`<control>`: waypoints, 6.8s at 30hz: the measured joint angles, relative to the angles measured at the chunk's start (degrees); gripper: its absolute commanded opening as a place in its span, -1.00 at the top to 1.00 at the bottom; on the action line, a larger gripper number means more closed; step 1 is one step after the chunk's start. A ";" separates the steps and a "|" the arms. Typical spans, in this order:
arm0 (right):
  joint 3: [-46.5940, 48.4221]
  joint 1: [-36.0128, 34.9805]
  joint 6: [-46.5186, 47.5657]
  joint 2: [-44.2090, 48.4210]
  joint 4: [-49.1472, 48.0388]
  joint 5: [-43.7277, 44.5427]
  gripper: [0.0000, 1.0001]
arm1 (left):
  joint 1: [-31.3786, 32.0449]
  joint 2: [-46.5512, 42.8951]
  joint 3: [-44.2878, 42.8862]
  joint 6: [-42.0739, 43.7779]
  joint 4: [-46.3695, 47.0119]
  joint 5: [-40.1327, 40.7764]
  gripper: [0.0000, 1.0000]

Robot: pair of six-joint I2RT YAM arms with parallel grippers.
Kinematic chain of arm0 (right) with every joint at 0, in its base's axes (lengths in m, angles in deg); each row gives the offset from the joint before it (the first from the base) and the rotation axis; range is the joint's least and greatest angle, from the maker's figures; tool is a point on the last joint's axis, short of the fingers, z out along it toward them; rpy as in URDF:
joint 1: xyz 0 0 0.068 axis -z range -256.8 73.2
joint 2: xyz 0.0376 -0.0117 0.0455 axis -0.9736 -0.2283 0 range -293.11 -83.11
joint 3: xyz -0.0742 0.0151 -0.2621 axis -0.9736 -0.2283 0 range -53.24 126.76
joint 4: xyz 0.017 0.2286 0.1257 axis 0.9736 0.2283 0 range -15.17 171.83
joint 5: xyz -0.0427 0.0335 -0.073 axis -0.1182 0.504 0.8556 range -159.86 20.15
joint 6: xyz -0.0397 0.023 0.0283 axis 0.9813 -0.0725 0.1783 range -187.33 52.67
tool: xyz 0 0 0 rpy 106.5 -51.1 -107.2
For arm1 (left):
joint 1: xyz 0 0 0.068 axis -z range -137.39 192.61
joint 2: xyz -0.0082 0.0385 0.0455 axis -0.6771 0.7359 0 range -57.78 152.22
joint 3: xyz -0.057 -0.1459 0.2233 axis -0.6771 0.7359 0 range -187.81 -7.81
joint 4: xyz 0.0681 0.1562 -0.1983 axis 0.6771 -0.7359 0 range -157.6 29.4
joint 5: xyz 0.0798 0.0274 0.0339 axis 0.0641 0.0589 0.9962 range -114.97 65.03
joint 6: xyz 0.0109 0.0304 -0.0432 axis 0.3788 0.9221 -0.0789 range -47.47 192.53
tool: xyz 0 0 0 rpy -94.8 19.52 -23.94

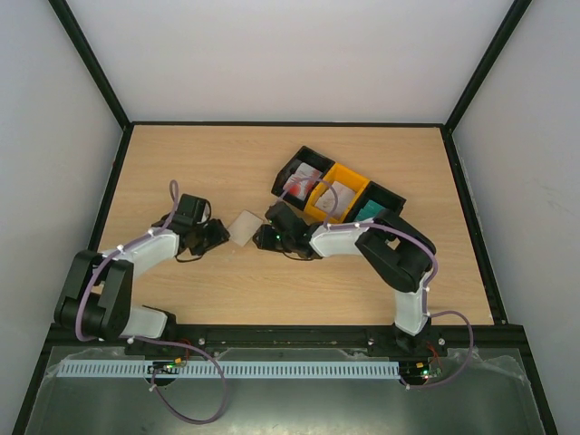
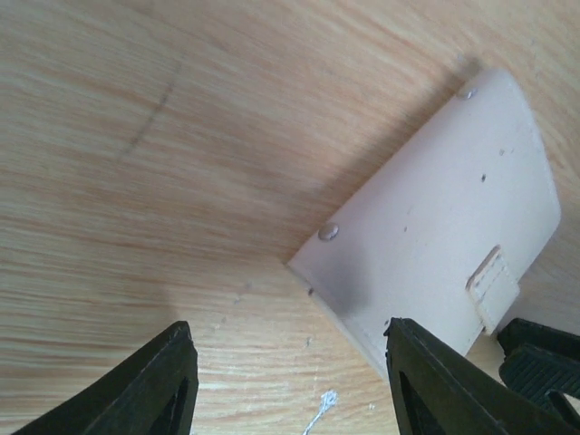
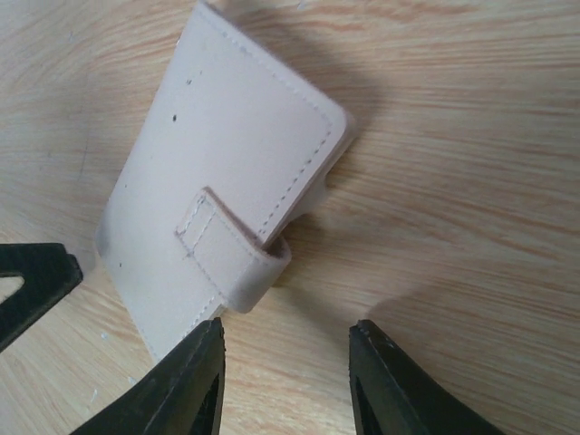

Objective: Put the credit cards into the card holder
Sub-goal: Adjust the card holder at the center of the board, then turn over the card holder at the center of the board, then open the card holder at the center of the board.

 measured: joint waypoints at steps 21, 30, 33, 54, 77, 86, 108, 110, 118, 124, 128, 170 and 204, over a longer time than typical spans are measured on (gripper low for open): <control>-2.49 4.24 -9.25 -1.33 -9.16 -4.61 0.16 | 0.35 16.02 -13.14 7.37 0.00 -2.10 0.54; 0.37 3.72 -13.44 -6.99 -17.66 -11.47 0.17 | 0.33 16.63 -10.88 7.65 5.68 -3.63 0.61; 0.35 3.30 -14.45 -7.72 -19.67 -12.00 0.21 | 0.33 16.57 -10.45 7.65 6.62 -3.72 0.61; 2.64 2.16 3.58 5.09 6.71 4.61 0.96 | 0.50 -6.93 -7.34 4.74 -1.79 2.64 -0.15; 10.54 -8.63 13.64 6.82 52.61 25.88 0.06 | -6.12 -24.30 -11.32 9.66 -11.61 10.38 -1.00; 10.32 -9.01 10.43 10.45 38.88 15.04 -0.22 | -11.32 -28.39 -10.67 9.60 -11.15 9.31 -0.91; -12.83 6.38 7.54 22.21 24.63 3.08 0.00 | 22.05 -16.72 -0.79 -6.19 1.97 3.91 -0.06; -13.70 6.45 7.54 22.05 23.15 1.81 0.01 | 25.77 -12.55 -2.86 -6.43 1.86 6.45 0.03; -16.39 7.06 6.82 22.03 19.06 -0.70 0.05 | 35.17 3.89 -12.79 -5.35 1.68 12.90 0.56; -17.14 7.21 5.35 22.03 16.94 -1.57 0.05 | 35.89 11.96 -15.37 -3.93 1.36 14.40 0.77; -17.38 7.23 4.15 22.03 15.78 -1.62 -0.01 | 35.89 14.45 -15.21 -3.08 -0.42 15.39 0.85; -26.34 7.85 -11.63 18.49 -16.46 -12.50 0.88 | 29.66 13.29 -5.14 -1.25 13.22 10.54 0.90; -18.23 2.91 -1.20 20.28 3.28 -4.24 0.96 | 28.94 12.46 -12.20 -3.13 2.69 8.37 0.51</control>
